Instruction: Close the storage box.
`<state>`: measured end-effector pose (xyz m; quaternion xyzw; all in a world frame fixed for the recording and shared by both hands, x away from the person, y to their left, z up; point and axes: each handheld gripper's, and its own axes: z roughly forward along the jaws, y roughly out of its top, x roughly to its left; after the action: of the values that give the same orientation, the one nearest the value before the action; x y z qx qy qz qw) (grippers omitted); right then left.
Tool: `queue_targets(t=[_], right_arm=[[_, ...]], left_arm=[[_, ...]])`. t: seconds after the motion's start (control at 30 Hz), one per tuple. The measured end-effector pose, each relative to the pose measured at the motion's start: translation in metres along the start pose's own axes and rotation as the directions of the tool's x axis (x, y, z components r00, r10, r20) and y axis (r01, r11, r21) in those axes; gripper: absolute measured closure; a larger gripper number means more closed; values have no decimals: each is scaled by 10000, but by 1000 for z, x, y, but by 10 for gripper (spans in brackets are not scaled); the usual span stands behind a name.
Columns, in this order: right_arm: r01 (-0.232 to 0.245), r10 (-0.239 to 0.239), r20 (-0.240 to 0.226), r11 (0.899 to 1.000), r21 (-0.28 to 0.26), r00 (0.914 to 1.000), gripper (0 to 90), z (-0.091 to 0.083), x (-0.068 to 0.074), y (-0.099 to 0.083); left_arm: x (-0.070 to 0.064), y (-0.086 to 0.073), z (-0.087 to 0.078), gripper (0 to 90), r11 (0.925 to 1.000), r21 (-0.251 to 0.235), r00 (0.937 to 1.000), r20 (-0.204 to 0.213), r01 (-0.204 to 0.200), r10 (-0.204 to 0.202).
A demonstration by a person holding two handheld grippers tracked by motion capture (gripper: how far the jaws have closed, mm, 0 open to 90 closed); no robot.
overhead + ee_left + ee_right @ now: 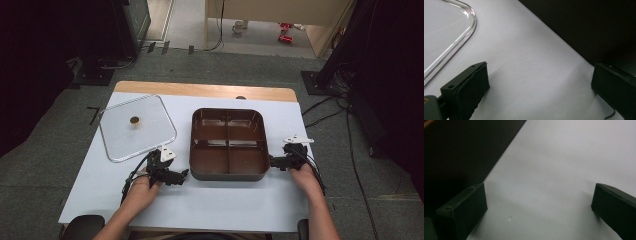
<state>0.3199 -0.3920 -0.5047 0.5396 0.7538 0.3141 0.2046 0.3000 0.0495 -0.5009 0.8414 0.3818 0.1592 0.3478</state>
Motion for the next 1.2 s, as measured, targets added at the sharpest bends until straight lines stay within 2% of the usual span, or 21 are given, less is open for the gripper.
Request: queue_targets(t=[0.53, 0.63, 0.7, 0.8, 0.83, 0.87, 0.9, 0.93, 0.97, 1.07, 1.2], right_arm=[[15, -15, -22, 10000, -8, 10000, 0, 0, 0, 0], [19, -19, -23, 10000, -8, 10000, 0, 0, 0, 0], [18, -18, -23, 10000, -9, 10000, 0, 0, 0, 0], [24, -24, -24, 10000, -5, 10000, 0, 0, 0, 0], [26, -26, -23, 10000, -2, 10000, 0, 0, 0, 0], [28, -28, -24, 10000, -4, 10000, 0, 0, 0, 0], [25, -25, -24, 10000, -4, 10000, 0, 0, 0, 0], [25, -25, -24, 10000, -4, 10000, 0, 0, 0, 0], [9, -9, -26, 10000, -9, 10000, 0, 0, 0, 0], [1, -1, -24, 10000, -21, 10000, 0, 0, 0, 0], [19, -19, -27, 10000, -13, 10000, 0, 0, 0, 0]], left_arm=[[0, 0, 0, 10, 10000, 18, 10000, -1, 18, -18], [0, 2, -1, 16, 9999, 158, 10000, 16, 42, -42], [1, 3, -2, 29, 9998, 199, 10000, -16, 98, -97], [4, 6, -6, 149, 9988, 450, 9997, -134, 200, -194], [5, 9, -7, 159, 9971, 756, 10000, 35, 76, -79], [5, 10, -8, 158, 9961, 876, 9999, 87, 93, -101], [5, 11, -10, 158, 9951, 970, 9991, 357, 186, -221], [5, 11, -10, 158, 9951, 970, 9991, 357, 186, -221], [6, 12, -13, 158, 9947, 957, 9954, 838, 379, -460], [8, 14, -17, 158, 9945, 960, 9937, 994, 429, -524], [12, 20, -26, 143, 9966, 813, 9922, 1225, 150, -249]])
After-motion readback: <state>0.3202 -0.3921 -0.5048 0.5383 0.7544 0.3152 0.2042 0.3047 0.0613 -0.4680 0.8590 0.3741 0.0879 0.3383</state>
